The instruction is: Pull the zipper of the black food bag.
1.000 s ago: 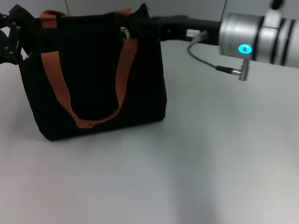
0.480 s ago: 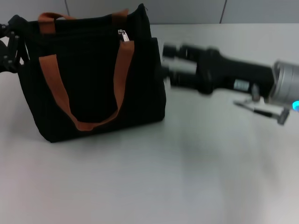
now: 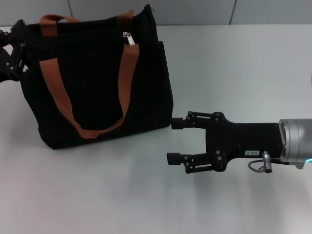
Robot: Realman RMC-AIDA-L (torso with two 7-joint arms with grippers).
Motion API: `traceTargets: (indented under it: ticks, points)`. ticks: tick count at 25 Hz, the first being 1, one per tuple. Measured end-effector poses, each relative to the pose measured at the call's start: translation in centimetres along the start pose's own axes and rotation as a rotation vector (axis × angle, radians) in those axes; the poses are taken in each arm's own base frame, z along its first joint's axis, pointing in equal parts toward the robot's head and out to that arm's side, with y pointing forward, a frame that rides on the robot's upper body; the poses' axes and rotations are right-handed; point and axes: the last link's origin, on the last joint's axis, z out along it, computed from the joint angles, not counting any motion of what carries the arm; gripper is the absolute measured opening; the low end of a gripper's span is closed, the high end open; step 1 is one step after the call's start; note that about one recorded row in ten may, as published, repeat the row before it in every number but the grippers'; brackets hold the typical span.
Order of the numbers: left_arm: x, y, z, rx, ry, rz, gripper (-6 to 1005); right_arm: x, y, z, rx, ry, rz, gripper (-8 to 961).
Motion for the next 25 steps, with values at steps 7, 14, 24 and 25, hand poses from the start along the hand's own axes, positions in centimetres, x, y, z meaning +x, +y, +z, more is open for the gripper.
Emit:
traceTargets:
  ticks: [7,14,24,25]
  points:
    - [1.1,-2.2,-2.4,-0.037,-0.115,-0.124,218,0.6,-0.1,0.7,0.003,0.043,-0.028,826]
    - [4.0,-4.7,-6.4,-0.088,-0.295,-0.2,579,0.6,-0.4,1.0,0.017,0.053,-0.032,826]
    - [4.5,0.4,-7.2,-0.43,-0.192,-0.122,778,0.5,-0.3,1.6,0.007,0.048,-0.073,826]
    - [3.8,1.3,-7.1,-0.478,-0.213,-0.116,788,0.6,-0.3,1.6,0.004,0.048,-0.077,826]
